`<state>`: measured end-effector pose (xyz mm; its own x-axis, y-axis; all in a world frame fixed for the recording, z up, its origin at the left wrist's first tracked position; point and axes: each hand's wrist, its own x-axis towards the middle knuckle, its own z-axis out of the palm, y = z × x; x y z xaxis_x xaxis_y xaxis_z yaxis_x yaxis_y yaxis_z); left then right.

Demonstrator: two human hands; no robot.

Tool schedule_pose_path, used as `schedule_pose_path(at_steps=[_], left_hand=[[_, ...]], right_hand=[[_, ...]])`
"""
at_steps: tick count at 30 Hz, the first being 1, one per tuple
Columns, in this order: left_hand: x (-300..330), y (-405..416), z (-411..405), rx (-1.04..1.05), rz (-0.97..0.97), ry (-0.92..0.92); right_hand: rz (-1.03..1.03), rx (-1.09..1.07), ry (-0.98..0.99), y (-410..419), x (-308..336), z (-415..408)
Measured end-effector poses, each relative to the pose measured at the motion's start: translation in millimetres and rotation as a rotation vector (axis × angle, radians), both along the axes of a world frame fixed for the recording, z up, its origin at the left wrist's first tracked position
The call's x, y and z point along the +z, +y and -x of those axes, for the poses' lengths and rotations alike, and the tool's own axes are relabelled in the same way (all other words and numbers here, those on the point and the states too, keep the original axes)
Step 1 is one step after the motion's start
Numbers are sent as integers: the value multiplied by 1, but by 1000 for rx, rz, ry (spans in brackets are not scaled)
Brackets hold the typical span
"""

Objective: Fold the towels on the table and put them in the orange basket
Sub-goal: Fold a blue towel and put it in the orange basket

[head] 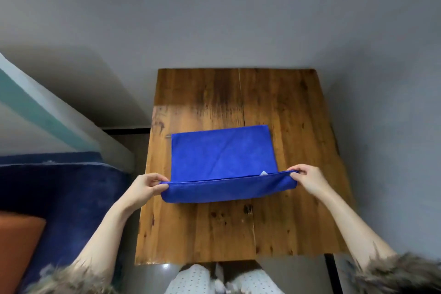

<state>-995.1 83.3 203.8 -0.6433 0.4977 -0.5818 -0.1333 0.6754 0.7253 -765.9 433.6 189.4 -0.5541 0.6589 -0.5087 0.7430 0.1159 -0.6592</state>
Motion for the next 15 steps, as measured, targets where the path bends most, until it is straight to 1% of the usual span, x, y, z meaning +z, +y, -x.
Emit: schedule_pose_path(at_steps=[2, 7, 11, 13, 15], left_hand=[[-2, 1, -3, 11, 18, -35], [-6, 6, 2, 131, -26, -87], [-11, 18, 18, 201, -81, 27], [-13, 29, 28, 240, -126, 77], [-17, 40, 38, 290, -164, 110]], right_hand=[[65, -25, -12, 1, -4, -6], [224, -151, 72, -1, -5, -1], [323, -281, 217, 7, -3, 23], [346, -351, 307, 11, -1, 39], [341, -385, 355, 16, -2, 56]])
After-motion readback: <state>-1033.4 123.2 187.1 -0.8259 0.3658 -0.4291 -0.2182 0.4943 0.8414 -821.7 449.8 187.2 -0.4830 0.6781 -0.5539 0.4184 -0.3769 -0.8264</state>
